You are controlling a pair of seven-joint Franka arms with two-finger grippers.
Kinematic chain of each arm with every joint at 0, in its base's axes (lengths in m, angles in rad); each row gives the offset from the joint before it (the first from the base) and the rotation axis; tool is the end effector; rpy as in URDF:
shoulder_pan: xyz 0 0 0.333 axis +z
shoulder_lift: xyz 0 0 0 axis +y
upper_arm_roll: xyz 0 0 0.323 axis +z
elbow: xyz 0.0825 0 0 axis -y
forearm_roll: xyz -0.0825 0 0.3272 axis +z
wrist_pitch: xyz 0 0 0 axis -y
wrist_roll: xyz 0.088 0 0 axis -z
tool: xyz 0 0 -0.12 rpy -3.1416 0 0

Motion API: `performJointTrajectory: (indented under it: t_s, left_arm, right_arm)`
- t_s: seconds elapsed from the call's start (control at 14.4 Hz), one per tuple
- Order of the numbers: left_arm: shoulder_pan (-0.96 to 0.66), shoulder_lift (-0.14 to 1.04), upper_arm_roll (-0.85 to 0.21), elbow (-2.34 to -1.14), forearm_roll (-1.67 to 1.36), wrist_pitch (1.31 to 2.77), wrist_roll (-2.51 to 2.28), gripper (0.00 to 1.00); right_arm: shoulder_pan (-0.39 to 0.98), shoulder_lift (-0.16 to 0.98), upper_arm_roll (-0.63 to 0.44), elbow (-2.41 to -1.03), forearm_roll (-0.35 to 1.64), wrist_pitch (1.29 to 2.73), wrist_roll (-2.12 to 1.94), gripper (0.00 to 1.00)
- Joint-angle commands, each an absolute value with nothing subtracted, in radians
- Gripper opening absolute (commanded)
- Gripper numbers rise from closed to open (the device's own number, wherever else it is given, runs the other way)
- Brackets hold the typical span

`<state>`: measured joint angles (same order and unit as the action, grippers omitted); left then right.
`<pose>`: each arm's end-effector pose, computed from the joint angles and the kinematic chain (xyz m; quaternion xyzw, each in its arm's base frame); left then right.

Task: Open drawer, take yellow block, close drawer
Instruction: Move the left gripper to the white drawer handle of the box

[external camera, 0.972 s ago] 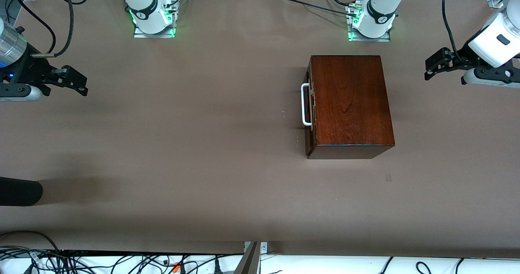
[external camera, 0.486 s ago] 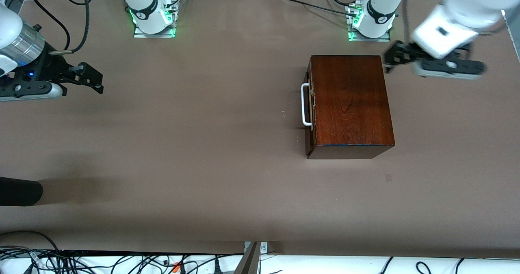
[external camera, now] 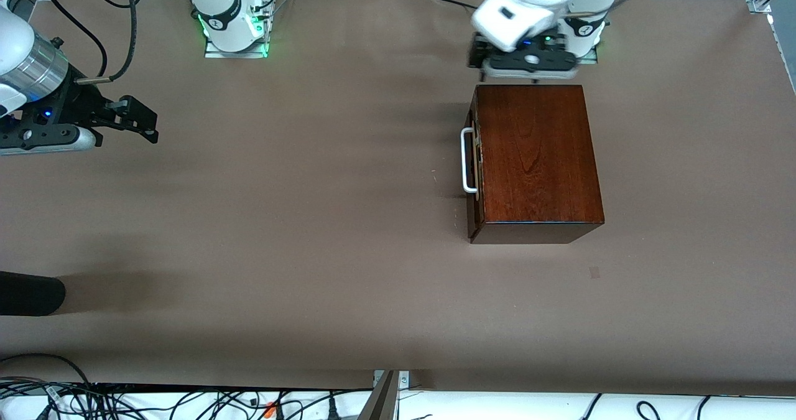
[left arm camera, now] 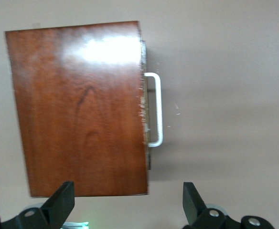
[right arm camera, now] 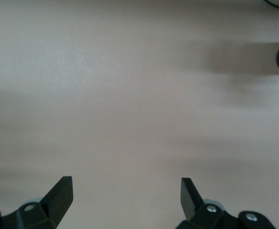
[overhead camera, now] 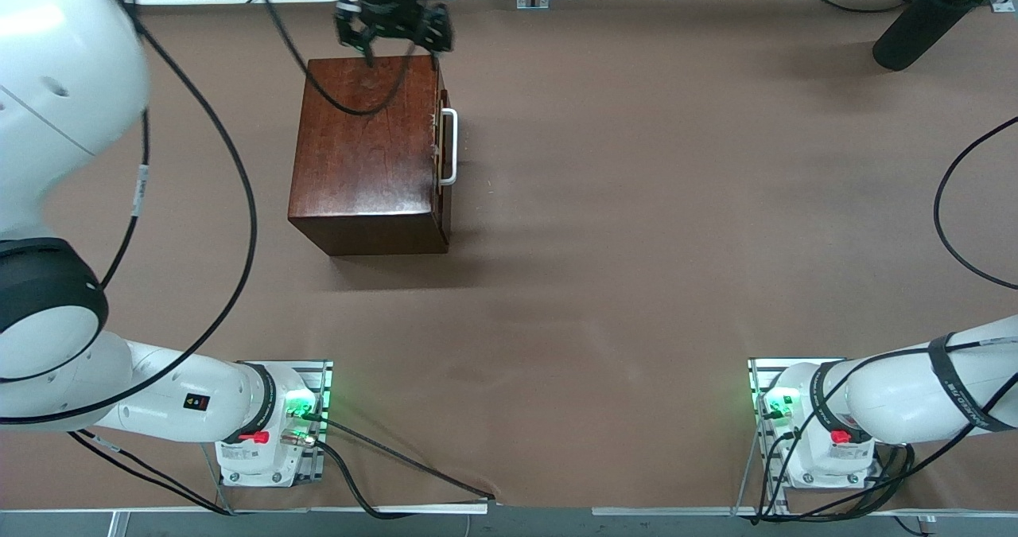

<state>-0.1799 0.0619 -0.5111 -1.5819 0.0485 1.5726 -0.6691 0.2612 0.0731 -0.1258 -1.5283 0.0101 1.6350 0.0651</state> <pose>0.4034 -0.3155 0.5866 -0.9994 0.0118 0.0189 0.0270 0.5219 0.0750 0.6049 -0.9992 -0.0351 -0.0170 0.0022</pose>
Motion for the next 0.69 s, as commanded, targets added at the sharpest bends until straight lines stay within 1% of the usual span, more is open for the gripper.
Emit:
performJointTrajectory:
  t_s: [0.0,0.21,0.28,0.49,0.62]
  left_arm:
    - [-0.228,0.210,-0.575,-1.439,0.144,1.555,-0.805,1.00]
    - [-0.336,0.311,-0.575,-1.434,0.256,1.560,-0.937,1.00]
    - [-0.360,0.343,-0.575,-1.434,0.279,1.581,-0.963,1.00]
    - [-0.380,0.397,-0.574,-1.448,0.333,1.672,-1.023,1.00]
    - [-0.380,0.437,-0.574,-1.471,0.365,1.696,-1.023,1.00]
  right_arm:
    - [0.256,0.071,-0.129,-1.516,0.029,1.618,0.069,1.00]
    - [0.256,0.072,-0.129,-1.517,0.029,1.618,0.069,1.00]
    - [0.256,0.071,-0.129,-1.517,0.029,1.618,0.069,1.00]
    - [0.256,0.071,-0.129,-1.517,0.029,1.618,0.069,1.00]
    - [0.256,0.072,-0.129,-1.517,0.029,1.618,0.069,1.00]
